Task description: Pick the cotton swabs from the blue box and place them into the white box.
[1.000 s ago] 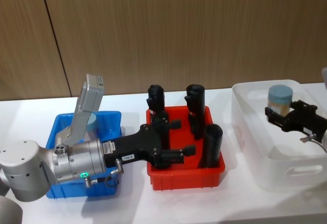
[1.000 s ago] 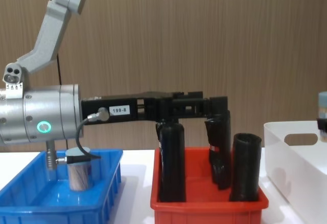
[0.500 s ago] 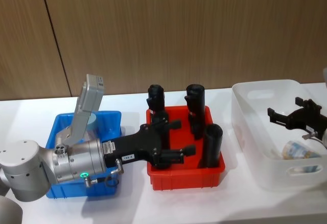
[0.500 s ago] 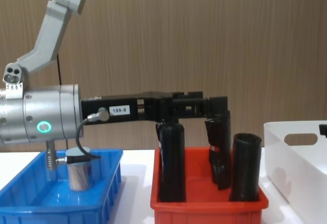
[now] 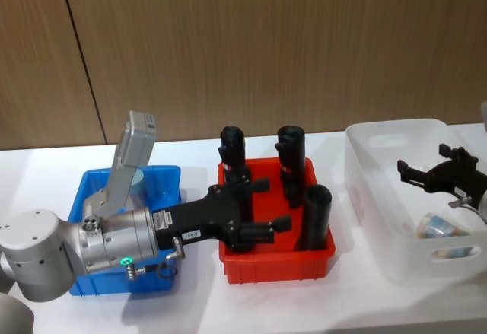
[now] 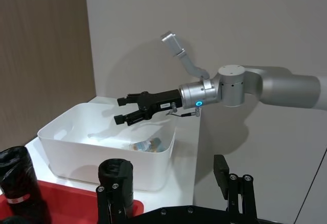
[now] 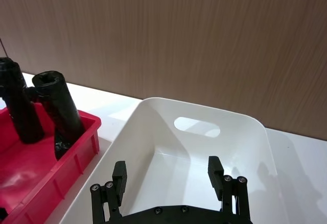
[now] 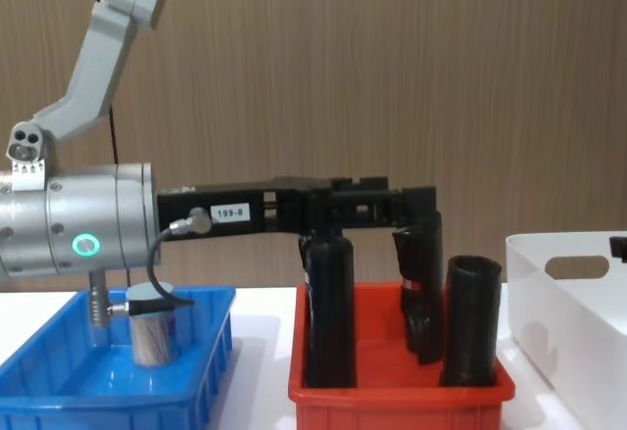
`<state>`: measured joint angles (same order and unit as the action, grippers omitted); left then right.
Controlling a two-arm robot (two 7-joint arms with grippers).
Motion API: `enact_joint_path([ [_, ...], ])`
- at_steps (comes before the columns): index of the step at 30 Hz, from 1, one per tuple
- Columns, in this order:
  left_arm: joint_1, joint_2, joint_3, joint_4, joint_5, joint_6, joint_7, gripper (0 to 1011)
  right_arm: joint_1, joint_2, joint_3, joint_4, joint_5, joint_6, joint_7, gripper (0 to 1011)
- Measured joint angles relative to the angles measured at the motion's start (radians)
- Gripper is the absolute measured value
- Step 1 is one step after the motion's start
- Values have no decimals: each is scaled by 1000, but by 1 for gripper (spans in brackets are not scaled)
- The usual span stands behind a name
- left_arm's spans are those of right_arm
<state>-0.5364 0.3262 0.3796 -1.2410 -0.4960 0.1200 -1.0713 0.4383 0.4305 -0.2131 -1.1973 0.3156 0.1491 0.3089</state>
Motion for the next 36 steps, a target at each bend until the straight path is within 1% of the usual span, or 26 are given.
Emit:
enact_joint_path([
  [5, 14, 3, 3, -17, 13, -4, 47, 1004, -34, -7, -1, -42, -3, -9, -18, 1002],
  [6, 14, 3, 3, -17, 13, -4, 47, 1004, -40, -8, -1, -51, -3, -10, -21, 1002],
  [7, 19, 4, 5, -24, 18, -6, 66, 1004, -55, -11, -1, -68, -4, -14, -29, 1001],
  [8, 25, 5, 6, -32, 24, -8, 87, 1004, -55, -11, -1, -68, -4, -14, -29, 1001],
  [10, 31, 6, 8, -40, 30, -11, 107, 1004, -85, -18, -2, -107, -6, -22, -45, 1002],
  [11, 37, 7, 9, -47, 36, -13, 127, 1004, -91, -19, -3, -115, -6, -24, -48, 1002],
  [12, 37, 7, 9, -47, 36, -13, 127, 1004, -99, -21, -3, -124, -6, -26, -52, 1001],
  [13, 43, 8, 11, -54, 42, -15, 148, 1004, -114, -24, -3, -143, -7, -29, -60, 1002],
  [21, 71, 13, 19, -90, 69, -25, 247, 1004, -190, -40, -6, -240, -13, -49, -101, 1002],
  [22, 76, 15, 20, -98, 75, -28, 269, 1004, -205, -43, -6, -258, -13, -53, -110, 1002],
  [24, 82, 16, 21, -105, 81, -30, 289, 1004, -220, -46, -7, -277, -14, -56, -117, 1002],
  [25, 88, 17, 23, -113, 87, -32, 310, 1004, -227, -47, -7, -285, -14, -58, -121, 1002],
  [28, 99, 19, 26, -127, 98, -36, 348, 1004, -264, -55, -8, -332, -17, -68, -141, 1002],
  [29, 102, 19, 26, -131, 101, -37, 358, 1004, -264, -55, -8, -332, -17, -68, -141, 1002],
  [36, 127, 24, 32, -163, 125, -45, 448, 1004, -338, -70, -10, -426, -21, -87, -181, 1002],
])
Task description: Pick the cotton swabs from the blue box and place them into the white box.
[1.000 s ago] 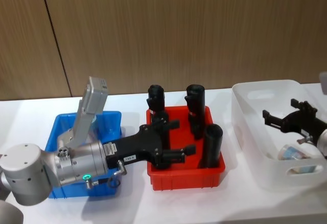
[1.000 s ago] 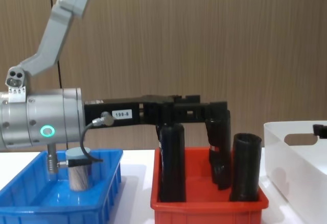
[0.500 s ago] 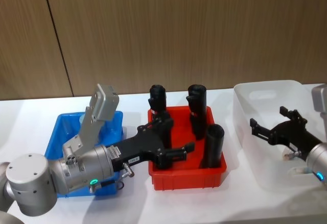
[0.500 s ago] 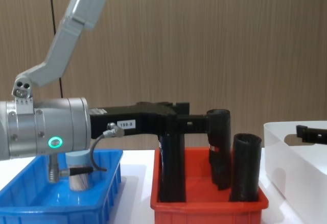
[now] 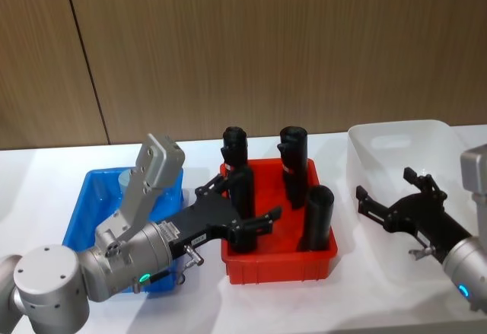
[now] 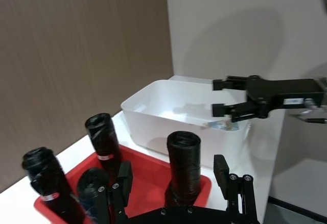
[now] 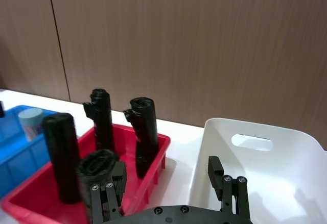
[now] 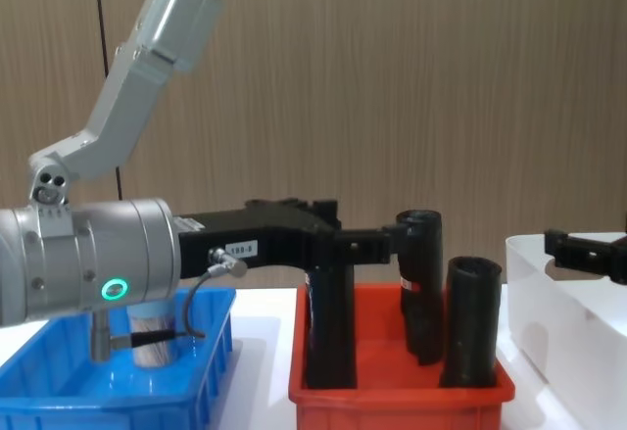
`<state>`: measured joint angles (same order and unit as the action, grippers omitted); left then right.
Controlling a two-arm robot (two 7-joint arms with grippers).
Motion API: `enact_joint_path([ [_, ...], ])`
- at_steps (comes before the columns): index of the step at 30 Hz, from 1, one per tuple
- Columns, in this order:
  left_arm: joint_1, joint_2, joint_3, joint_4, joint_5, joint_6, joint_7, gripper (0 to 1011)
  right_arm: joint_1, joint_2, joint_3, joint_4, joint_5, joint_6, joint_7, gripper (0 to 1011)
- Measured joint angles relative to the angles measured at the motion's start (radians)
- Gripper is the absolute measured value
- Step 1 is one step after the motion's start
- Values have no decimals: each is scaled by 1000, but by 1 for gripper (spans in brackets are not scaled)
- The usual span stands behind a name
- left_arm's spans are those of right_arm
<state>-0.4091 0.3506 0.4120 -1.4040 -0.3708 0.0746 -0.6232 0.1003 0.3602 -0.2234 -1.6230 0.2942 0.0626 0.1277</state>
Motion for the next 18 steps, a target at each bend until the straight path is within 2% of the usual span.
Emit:
enact_joint_path([
  [9, 34, 6, 8, -43, 33, -12, 119, 1004, -82, -17, -2, -103, -6, -22, -44, 1002],
  [18, 67, 13, 17, -87, 66, -25, 238, 1004, -114, -23, -3, -142, -7, -29, -61, 1002],
])
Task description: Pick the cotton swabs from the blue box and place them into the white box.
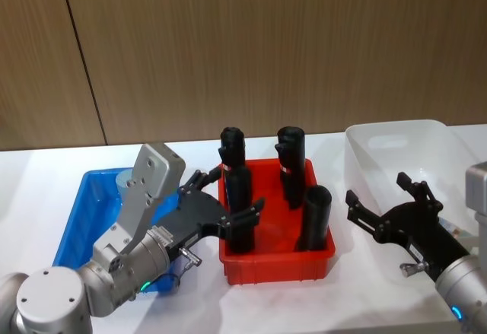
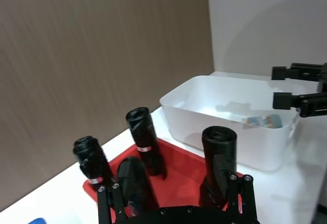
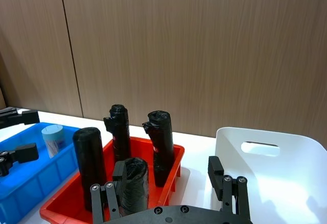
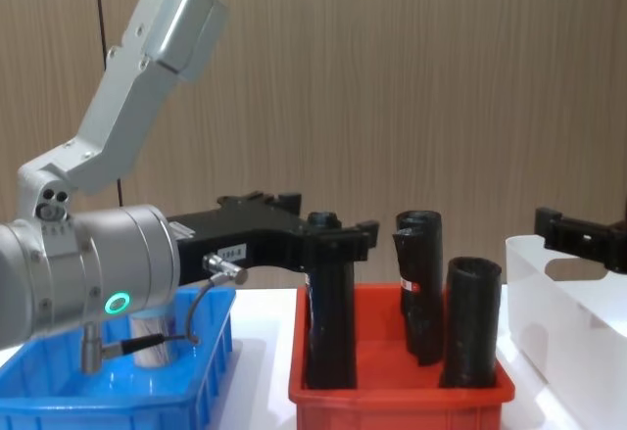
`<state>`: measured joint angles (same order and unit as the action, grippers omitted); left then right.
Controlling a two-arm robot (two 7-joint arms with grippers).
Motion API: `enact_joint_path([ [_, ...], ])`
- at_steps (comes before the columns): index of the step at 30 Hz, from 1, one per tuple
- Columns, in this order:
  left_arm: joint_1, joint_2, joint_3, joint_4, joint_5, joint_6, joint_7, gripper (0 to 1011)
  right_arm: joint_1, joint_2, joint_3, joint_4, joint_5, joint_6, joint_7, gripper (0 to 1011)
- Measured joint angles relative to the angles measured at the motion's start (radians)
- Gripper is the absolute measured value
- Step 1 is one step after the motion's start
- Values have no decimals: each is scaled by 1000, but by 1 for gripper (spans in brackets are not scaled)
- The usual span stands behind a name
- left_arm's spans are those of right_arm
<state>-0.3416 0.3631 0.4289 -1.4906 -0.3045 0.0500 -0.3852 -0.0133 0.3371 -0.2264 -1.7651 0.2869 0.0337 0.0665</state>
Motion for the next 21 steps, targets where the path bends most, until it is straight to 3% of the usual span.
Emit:
enact_joint_path([
  [21, 78, 15, 20, -101, 77, -28, 278, 1004, -1, 0, 1, -2, 0, 0, 0, 1002],
])
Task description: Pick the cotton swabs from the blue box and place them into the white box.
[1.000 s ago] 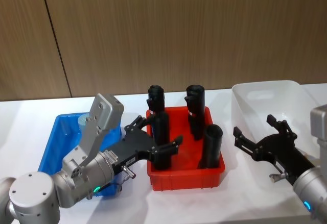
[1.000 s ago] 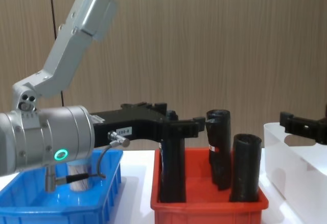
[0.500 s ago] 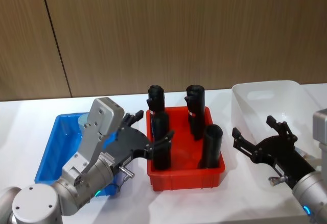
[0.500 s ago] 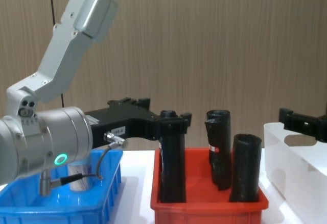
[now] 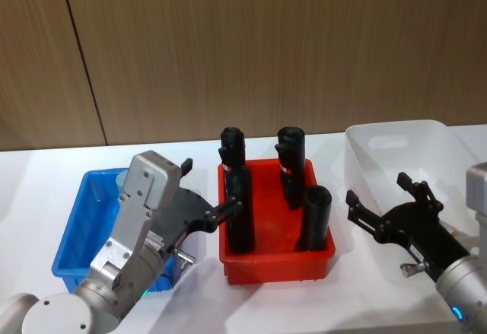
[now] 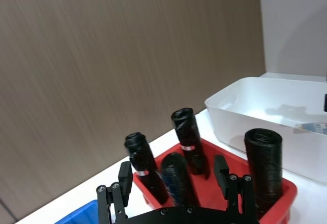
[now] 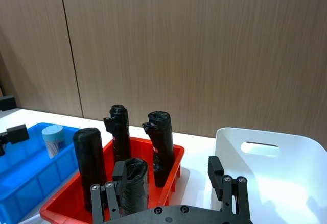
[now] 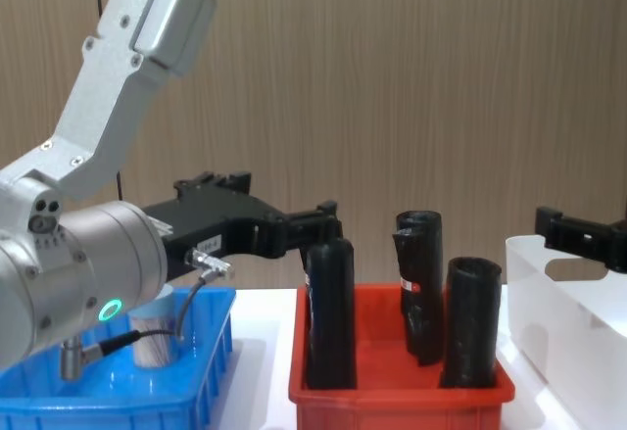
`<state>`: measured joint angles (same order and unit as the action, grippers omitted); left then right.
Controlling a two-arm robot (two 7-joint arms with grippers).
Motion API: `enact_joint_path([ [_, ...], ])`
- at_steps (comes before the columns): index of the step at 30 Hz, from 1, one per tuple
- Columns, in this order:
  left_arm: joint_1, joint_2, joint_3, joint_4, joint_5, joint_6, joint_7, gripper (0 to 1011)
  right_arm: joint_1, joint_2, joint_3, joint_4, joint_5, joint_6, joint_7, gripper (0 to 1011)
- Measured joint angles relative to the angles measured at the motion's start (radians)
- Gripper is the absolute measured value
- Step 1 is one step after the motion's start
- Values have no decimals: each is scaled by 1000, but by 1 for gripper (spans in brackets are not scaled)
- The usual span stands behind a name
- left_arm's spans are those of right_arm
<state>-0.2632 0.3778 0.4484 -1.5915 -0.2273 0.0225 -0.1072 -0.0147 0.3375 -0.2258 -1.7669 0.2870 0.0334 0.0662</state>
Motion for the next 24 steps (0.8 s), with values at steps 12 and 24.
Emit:
enact_joint_path([
  [12, 26, 5, 6, -34, 26, -9, 92, 1004, 0, 0, 0, 0, 0, 1, 0, 1002],
  [24, 27, 4, 6, -35, 27, -10, 96, 1004, 3, 0, 1, 3, 5, 10, 15, 1001],
])
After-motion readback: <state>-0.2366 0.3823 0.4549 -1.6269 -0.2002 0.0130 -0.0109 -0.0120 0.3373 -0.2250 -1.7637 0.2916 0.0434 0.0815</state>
